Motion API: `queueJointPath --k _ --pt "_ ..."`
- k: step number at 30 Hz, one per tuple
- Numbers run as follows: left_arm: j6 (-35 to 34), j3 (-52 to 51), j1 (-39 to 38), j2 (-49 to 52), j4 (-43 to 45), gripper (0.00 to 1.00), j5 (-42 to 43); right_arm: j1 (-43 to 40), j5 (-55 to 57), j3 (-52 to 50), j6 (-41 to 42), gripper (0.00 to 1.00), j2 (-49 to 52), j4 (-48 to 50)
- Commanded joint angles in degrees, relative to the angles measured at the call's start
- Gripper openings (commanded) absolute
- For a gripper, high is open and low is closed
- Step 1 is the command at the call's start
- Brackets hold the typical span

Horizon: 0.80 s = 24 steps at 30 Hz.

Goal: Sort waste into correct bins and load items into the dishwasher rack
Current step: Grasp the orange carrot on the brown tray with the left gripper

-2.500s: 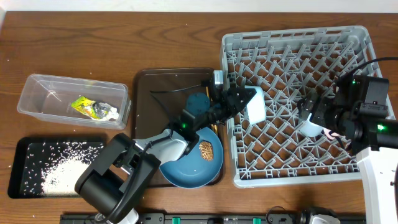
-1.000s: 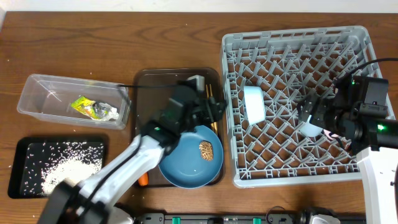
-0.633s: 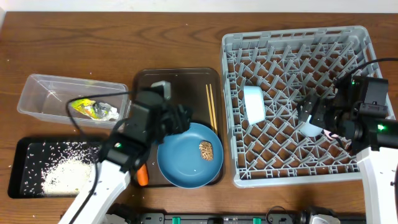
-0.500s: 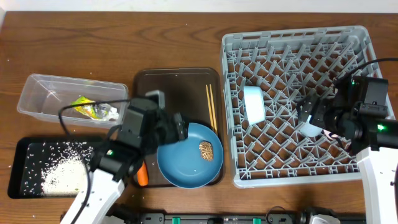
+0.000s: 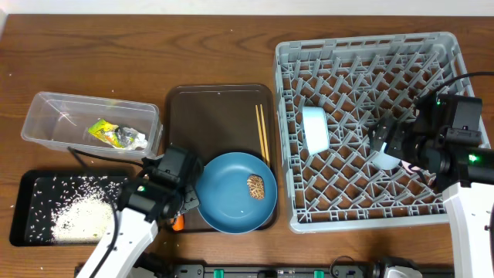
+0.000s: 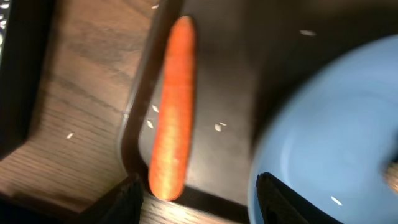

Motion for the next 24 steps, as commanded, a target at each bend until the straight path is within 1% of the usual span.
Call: queueJointPath --k 1,7,9,12,15,17,19,21,22,24 --pt "-2.62 -2.54 0.35 2.93 1.62 0.6 -3.93 -0.39 -0.26 0.81 -0.7 0.95 -0.15 -0.07" --pt "-3.48 -6.25 2.86 8.7 6.8 0.6 -3.67 -0.37 -0.28 0.81 -0.7 0.95 -0.15 -0.2" --pt "-2.03 -6.71 3.96 10.38 8.68 0.59 -1.64 -0.37 -0.26 0.81 -0.7 0.95 -0.15 -0.28" --pt "0.35 -7.28 4.63 12.61 11.63 0.55 0.83 -0.37 -0.28 0.81 -0.7 0.95 -0.15 -0.26" --pt "1.29 -7.3 4.7 14.16 13.44 0.43 2.75 -0.37 -0.26 0.81 -0.7 0.95 -0.15 -0.26" --pt "1.27 -7.3 4.7 14.69 13.92 0.34 2.73 -0.37 -0.26 0.81 -0.7 0.95 -0.15 -0.28" --pt "1.25 -7.3 4.7 14.82 13.94 0.27 2.69 -0.37 -0.26 0.81 -0.7 0.95 -0.15 -0.31" --pt "1.22 -7.3 4.7 14.8 13.92 0.25 2.69 -0.37 -0.26 0.81 -0.7 0.95 -0.15 -0.31" --pt "1.22 -7.3 4.7 14.8 13.9 0.21 2.71 -0.37 -0.26 0.81 -0.7 0.95 -0.15 -0.28" --pt "1.18 -7.23 4.7 14.69 13.81 0.06 2.73 -0.37 -0.26 0.81 -0.7 0.95 -0.15 -0.28"
